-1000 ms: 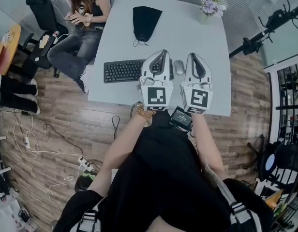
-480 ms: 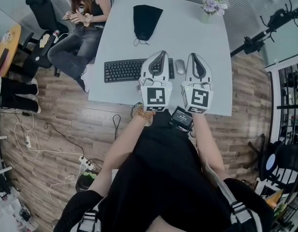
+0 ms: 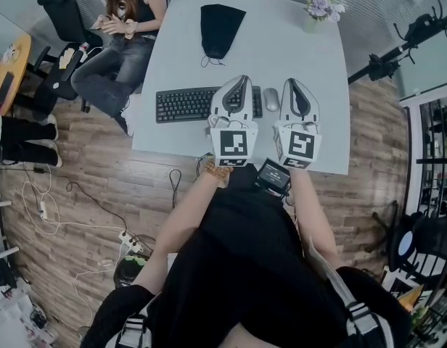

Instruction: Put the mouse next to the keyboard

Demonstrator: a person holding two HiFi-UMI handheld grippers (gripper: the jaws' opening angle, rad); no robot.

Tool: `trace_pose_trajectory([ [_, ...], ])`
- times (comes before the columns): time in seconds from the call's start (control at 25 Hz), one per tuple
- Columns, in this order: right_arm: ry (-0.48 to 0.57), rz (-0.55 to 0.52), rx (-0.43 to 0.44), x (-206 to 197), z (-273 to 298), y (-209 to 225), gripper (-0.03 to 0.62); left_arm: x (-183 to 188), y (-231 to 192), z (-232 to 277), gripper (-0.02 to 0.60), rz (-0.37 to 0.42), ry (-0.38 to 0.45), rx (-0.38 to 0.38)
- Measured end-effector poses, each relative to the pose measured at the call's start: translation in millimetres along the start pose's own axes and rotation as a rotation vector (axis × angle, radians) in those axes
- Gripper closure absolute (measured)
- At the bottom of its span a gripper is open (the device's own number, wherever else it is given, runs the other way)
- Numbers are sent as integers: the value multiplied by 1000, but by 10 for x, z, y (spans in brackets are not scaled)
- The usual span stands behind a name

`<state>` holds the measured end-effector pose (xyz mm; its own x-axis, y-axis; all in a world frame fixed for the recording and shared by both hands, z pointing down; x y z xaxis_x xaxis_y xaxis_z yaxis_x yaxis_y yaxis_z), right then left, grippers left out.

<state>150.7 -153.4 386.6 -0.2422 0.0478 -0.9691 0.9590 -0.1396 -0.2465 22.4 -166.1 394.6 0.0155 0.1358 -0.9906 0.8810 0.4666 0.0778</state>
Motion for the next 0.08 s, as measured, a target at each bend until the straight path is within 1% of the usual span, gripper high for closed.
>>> trace_pose_trajectory([
  [0.08, -5, 2, 1, -28, 28, 13, 592, -19, -12, 22, 569, -2, -3, 3],
])
Point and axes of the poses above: the fingertips, and each gripper's own axes: z forward along the fingers, y to its right, x out of its top, the point moved 4 cm from there along -z, backward along the fingers, and after that the axes turned 2 degrees about y, right-handed, at the moved point
